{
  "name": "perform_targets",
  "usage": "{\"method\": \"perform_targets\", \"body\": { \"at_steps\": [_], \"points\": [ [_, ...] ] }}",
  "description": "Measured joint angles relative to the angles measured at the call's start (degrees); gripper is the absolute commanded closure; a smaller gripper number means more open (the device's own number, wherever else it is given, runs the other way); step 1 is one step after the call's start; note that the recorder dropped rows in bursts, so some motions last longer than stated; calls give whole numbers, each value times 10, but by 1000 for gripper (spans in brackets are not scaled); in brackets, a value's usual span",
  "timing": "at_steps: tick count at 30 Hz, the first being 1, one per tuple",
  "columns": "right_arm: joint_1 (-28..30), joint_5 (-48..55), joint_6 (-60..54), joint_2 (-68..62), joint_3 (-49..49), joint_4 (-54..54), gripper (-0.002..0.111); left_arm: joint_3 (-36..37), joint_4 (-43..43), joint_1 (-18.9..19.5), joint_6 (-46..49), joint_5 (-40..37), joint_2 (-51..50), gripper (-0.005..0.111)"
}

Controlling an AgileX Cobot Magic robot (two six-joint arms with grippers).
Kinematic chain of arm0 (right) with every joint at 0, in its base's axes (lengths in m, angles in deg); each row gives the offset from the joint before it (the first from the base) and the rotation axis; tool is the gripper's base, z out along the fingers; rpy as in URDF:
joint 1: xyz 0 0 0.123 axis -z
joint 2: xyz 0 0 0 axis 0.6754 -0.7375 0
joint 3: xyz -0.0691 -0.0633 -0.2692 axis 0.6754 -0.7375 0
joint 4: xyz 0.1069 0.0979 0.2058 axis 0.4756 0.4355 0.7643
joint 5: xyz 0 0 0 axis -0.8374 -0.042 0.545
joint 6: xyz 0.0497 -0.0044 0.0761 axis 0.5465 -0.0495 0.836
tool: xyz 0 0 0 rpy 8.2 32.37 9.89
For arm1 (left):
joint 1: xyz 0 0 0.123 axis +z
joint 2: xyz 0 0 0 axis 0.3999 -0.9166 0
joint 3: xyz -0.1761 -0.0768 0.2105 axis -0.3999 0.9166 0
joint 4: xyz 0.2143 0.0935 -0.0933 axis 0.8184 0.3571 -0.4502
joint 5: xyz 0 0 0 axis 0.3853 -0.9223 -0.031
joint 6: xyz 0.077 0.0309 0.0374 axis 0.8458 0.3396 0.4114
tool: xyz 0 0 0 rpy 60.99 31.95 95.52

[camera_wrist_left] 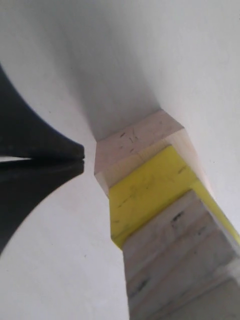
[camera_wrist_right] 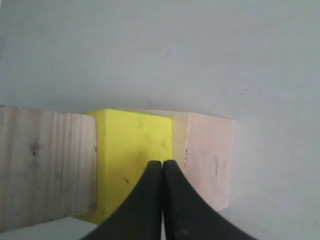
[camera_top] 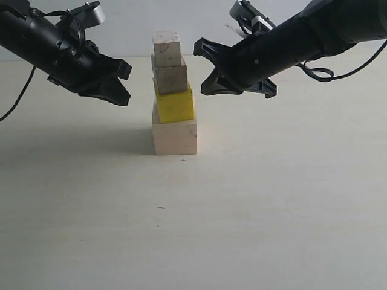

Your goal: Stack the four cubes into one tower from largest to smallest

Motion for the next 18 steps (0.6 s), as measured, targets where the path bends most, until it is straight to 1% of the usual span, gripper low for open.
{"method": "perform_targets", "body": {
  "at_steps": [13, 18],
  "points": [
    [0, 34, -33, -20, 0, 48, 108, 0, -8, 0, 14, 0, 0, 107],
    [0, 61, -48, -20, 0, 60, 108, 0, -9, 0, 17, 0, 0, 107]
  ]
}}
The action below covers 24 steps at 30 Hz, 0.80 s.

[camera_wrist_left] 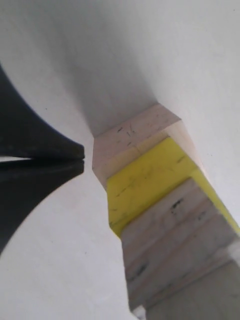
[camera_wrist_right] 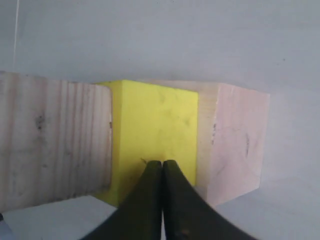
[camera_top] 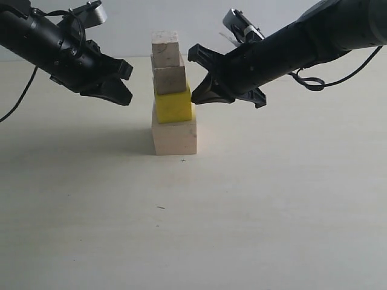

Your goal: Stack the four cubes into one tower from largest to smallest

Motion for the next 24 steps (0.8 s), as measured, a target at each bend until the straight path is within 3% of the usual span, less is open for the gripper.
{"method": "perform_targets", "body": {
  "at_steps": [24],
  "points": [
    [0, 18, 1, 0, 0, 2, 108, 0, 0, 0, 0, 0, 0, 107]
  ]
}}
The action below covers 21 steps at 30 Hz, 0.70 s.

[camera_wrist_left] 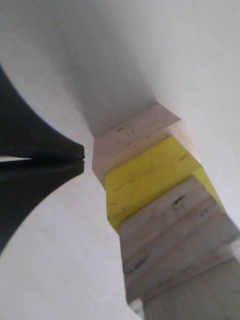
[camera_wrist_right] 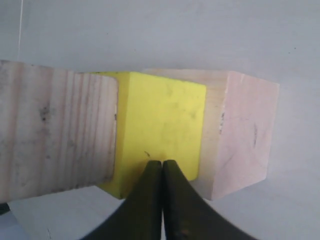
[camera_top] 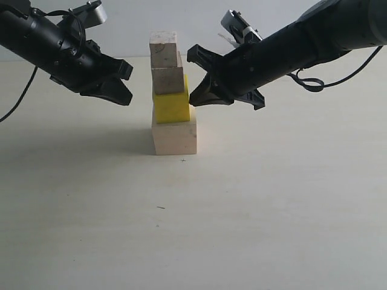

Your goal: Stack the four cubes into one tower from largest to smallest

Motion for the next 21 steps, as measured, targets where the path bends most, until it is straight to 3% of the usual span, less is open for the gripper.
{"method": "perform_targets", "body": {
  "at_steps": [21],
  "points": [
    [0, 12, 18, 0, 0, -28, 108, 0, 0, 0, 0, 2, 0, 107]
  ]
}}
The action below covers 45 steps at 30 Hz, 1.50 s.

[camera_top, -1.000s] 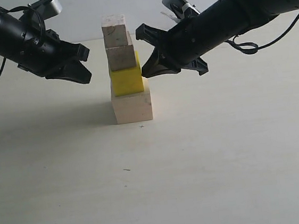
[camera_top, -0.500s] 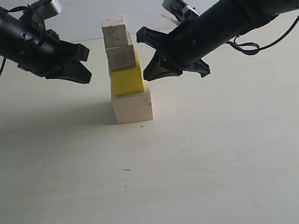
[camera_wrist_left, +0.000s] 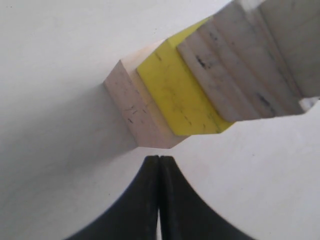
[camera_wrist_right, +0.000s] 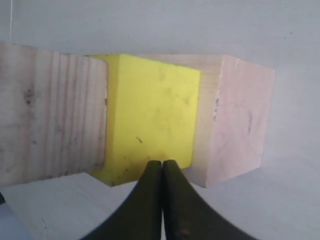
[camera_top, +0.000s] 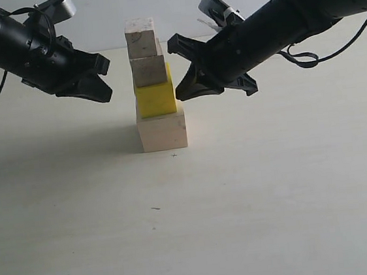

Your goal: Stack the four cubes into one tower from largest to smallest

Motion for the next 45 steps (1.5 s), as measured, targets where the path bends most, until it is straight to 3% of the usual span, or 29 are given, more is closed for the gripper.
{"method": "perform_targets", "body": {
  "at_steps": [33, 41, 45],
  "points": [
    [0, 29, -24, 0, 0, 10, 108, 0, 0, 0, 0, 0, 0, 107],
    [1, -8, -14, 14, 0, -29, 108, 0, -4, 0, 8, -1, 0, 107],
    [1, -33, -10, 43, 0, -38, 108, 0, -47, 0, 52, -8, 0, 107]
  ]
}}
